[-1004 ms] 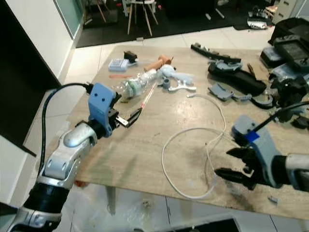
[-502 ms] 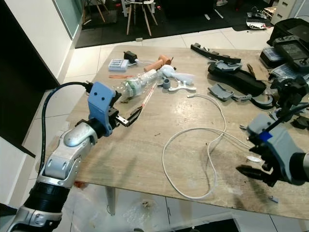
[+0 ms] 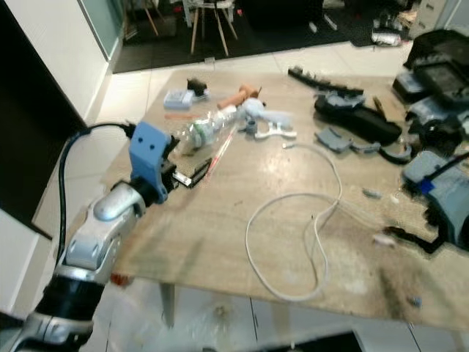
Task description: Picking trash to rubbish bin
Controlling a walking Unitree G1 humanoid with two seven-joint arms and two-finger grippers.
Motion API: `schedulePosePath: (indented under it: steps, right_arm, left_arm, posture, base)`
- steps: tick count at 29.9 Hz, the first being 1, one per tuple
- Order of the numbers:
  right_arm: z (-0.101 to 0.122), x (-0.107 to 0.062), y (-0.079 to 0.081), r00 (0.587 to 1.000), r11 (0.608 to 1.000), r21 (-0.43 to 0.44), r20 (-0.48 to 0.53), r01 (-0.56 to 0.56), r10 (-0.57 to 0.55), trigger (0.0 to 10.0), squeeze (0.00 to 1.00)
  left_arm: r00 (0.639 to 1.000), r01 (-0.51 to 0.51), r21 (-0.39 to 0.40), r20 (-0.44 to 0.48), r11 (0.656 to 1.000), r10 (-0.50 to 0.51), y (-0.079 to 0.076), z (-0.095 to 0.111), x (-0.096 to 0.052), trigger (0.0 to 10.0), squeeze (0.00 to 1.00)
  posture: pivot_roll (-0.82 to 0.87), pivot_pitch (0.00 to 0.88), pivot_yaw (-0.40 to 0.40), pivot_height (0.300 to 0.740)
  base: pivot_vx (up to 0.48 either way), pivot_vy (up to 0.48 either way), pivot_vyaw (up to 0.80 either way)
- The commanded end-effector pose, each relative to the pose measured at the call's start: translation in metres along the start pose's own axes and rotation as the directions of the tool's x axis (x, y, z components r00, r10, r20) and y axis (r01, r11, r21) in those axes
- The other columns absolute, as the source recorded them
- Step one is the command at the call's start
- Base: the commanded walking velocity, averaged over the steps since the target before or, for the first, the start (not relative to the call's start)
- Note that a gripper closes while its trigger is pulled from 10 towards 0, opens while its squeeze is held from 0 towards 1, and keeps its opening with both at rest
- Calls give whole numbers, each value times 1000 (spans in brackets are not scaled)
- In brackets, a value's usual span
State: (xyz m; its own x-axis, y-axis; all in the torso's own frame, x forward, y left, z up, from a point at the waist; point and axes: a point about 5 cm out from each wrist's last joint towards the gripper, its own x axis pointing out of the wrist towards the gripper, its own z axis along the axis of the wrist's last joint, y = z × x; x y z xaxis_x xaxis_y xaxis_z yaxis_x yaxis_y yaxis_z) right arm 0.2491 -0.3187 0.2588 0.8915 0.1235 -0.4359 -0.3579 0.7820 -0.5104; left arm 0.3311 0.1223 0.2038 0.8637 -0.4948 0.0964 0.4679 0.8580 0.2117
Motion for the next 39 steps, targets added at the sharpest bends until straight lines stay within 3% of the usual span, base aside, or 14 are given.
schedulePosePath:
  steps: [1, 2, 3, 8, 10, 15, 16, 18, 19, 20, 22, 23, 31, 39]
  right_arm:
    - [6, 13, 0, 989, 998, 26, 130, 64, -67, 10000, 71]
    - [6, 13, 0, 989, 998, 26, 130, 64, -67, 10000, 71]
    - [7, 19, 0, 981, 995, 37, 170, 92, -97, 10000, 976]
    - [-7, 41, 14, 970, 996, 89, 239, 27, -47, 10000, 1000]
    - [-14, 56, 31, 950, 985, 141, 307, -101, 53, 10000, 1000]
    - [-15, 66, 34, 930, 973, 177, 359, -146, 75, 10000, 1000]
    - [-13, 74, 34, 918, 981, 110, 380, -162, 109, 10000, 667]
    - [-12, 76, 33, 914, 983, 85, 387, -164, 119, 10000, 667]
    - [-10, 77, 33, 907, 983, 62, 399, -174, 136, 10000, 435]
    - [-8, 79, 30, 899, 984, 17, 410, -179, 157, 10000, 86]
    - [-7, 80, 29, 896, 984, 3, 413, -180, 163, 10000, 86]
    - [-6, 80, 27, 894, 983, -16, 413, -183, 173, 10000, 0]
    - [-8, 85, 25, 876, 962, -79, 399, -260, 270, 10000, 0]
    - [-5, 75, 23, 786, 906, -156, 455, -392, 419, 10000, 0]
  left_arm:
    - [1000, -20, -25, -5, 999, 20, 2, -3, -1, 10000, 0]
    - [1000, -20, -25, -5, 999, 20, 2, -3, -1, 10000, 0]
    - [1000, -20, -23, -6, 1000, 19, 2, -3, -1, 10000, 0]
    - [1000, -18, -19, -6, 1000, 17, 1, -3, 0, 10000, 0]
    - [1000, -20, -16, -5, 1000, 20, 3, -2, 1, 10000, 0]
    - [1000, -20, -14, -7, 1000, 19, 5, -1, 1, 10000, 0]
    - [1000, -10, -9, -6, 1000, 10, 5, 0, 2, 10000, 0]
    - [1000, -7, -8, -6, 1000, 7, 5, 0, 2, 10000, 0]
    - [1000, -7, -8, -4, 1000, 6, 5, 1, 2, 10000, 0]
    - [1000, -6, -8, 0, 1000, 6, 5, 3, 3, 10000, 0]
    - [1000, -7, -8, 1, 1000, 7, 5, 3, 3, 10000, 0]
    - [1000, -6, -9, 3, 1000, 6, 5, 4, 3, 10000, 0]
    - [1000, -3, -11, 4, 1000, 3, 3, 3, 2, 10000, 0]
    - [1000, -1, -6, 4, 1000, 1, 5, 4, 0, 10000, 0]
  posture:
    - [-82, 154, 119, 740]
    - [-82, 154, 119, 740]
    - [-80, 156, 120, 740]
    - [-73, 159, 121, 740]
    - [-67, 167, 127, 740]
    - [-64, 173, 141, 740]
    - [-60, 178, 145, 740]
    - [-60, 178, 145, 740]
    - [-59, 178, 143, 740]
    - [-59, 179, 142, 740]
    - [-60, 184, 137, 740]
    - [-60, 184, 137, 740]
    - [-61, 189, 132, 740]
    - [-54, 194, 129, 740]
  base:
    - [0, 0, 0]
    - [0, 0, 0]
    - [0, 0, 0]
    - [0, 0, 0]
    - [0, 0, 0]
    - [0, 0, 0]
    - [0, 0, 0]
    - [0, 0, 0]
    - [0, 0, 0]
    - [0, 0, 0]
    - [0, 0, 0]
    - [0, 0, 0]
    - [0, 0, 0]
    - [0, 0, 0]
